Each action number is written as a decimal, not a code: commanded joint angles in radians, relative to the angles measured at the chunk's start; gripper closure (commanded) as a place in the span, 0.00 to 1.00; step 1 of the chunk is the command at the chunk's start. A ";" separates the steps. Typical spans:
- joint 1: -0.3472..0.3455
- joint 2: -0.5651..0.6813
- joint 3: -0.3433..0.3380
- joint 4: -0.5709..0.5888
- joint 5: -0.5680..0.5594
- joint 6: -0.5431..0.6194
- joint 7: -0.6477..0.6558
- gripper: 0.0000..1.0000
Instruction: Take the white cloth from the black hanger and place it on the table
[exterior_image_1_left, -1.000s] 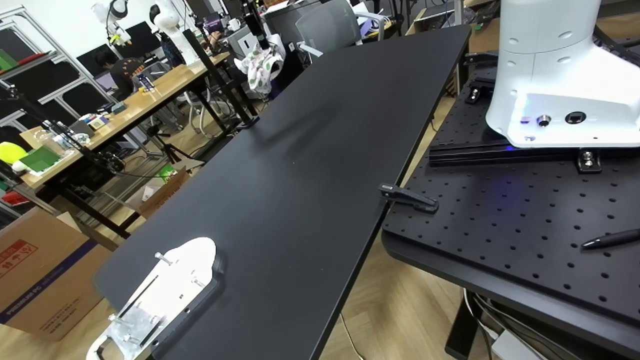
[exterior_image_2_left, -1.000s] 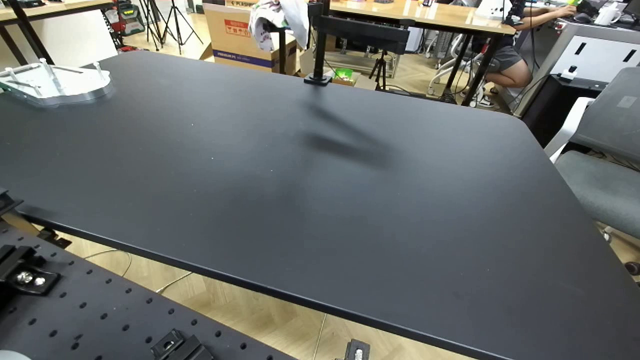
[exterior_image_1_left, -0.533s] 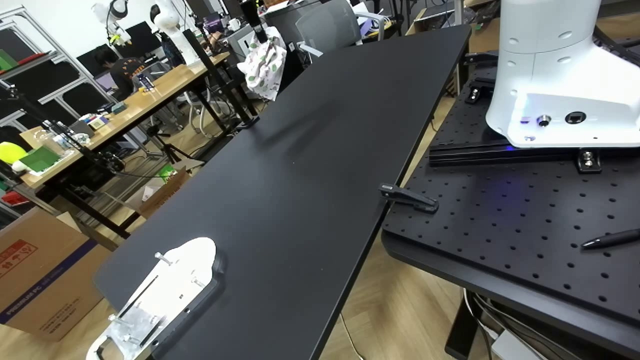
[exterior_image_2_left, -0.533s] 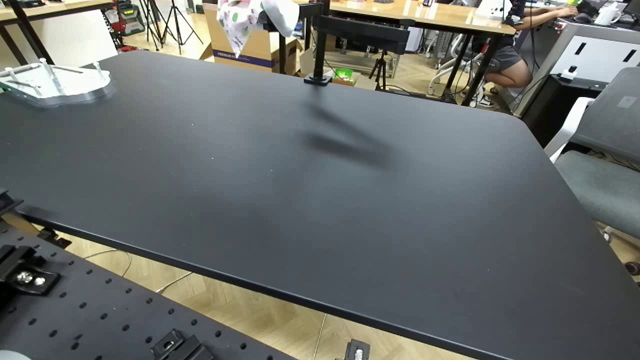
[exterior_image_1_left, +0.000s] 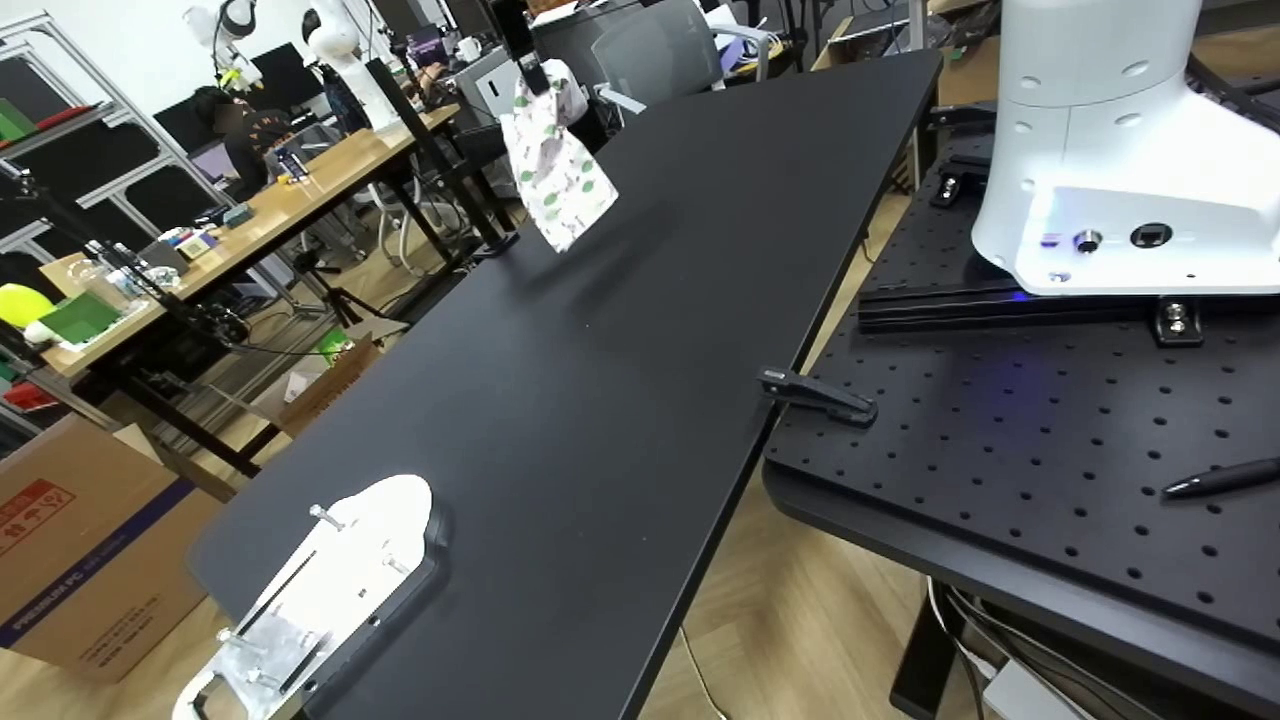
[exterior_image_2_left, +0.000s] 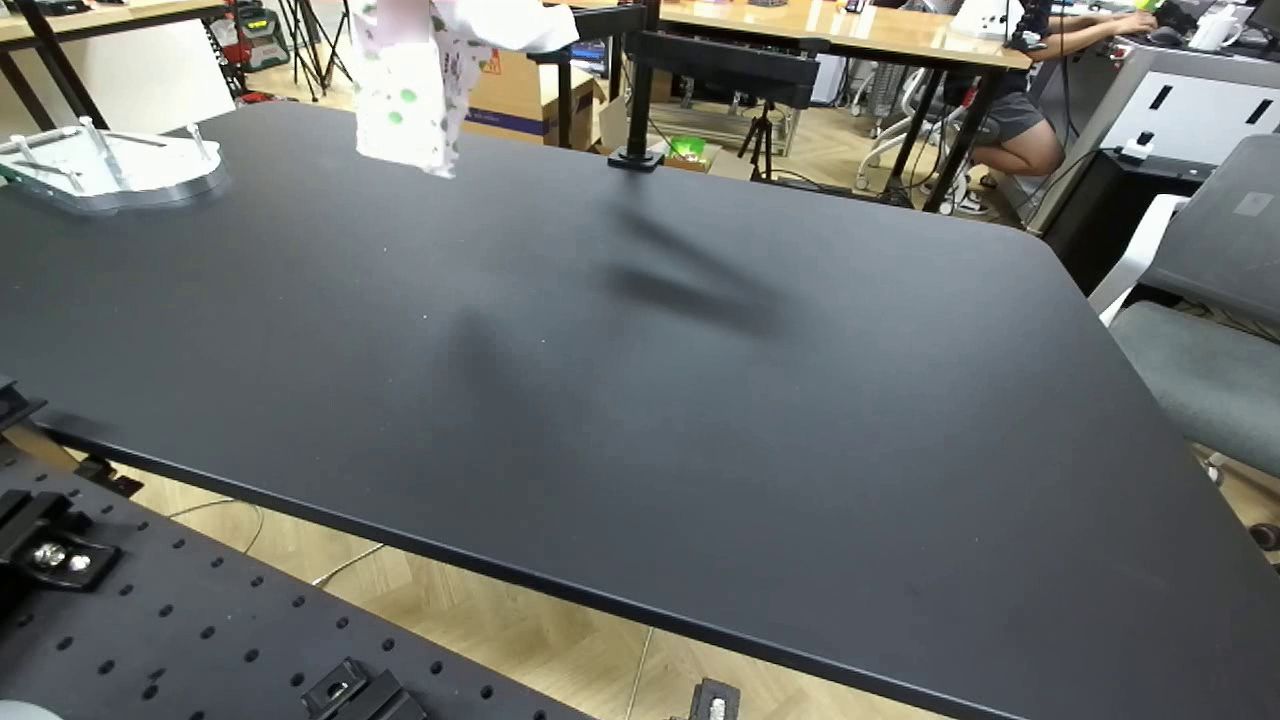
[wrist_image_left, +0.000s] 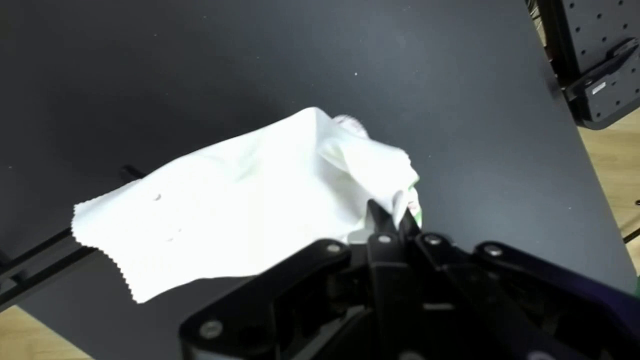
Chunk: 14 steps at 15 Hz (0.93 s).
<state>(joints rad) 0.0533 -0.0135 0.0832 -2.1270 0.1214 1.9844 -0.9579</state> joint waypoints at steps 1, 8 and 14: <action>0.012 -0.002 -0.004 -0.056 0.019 -0.003 -0.030 0.99; 0.003 0.071 -0.005 -0.097 0.018 -0.019 -0.047 0.99; -0.001 0.084 0.002 -0.151 -0.006 0.104 -0.053 0.99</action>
<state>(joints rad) 0.0566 0.0927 0.0820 -2.2401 0.1206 2.0149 -0.9964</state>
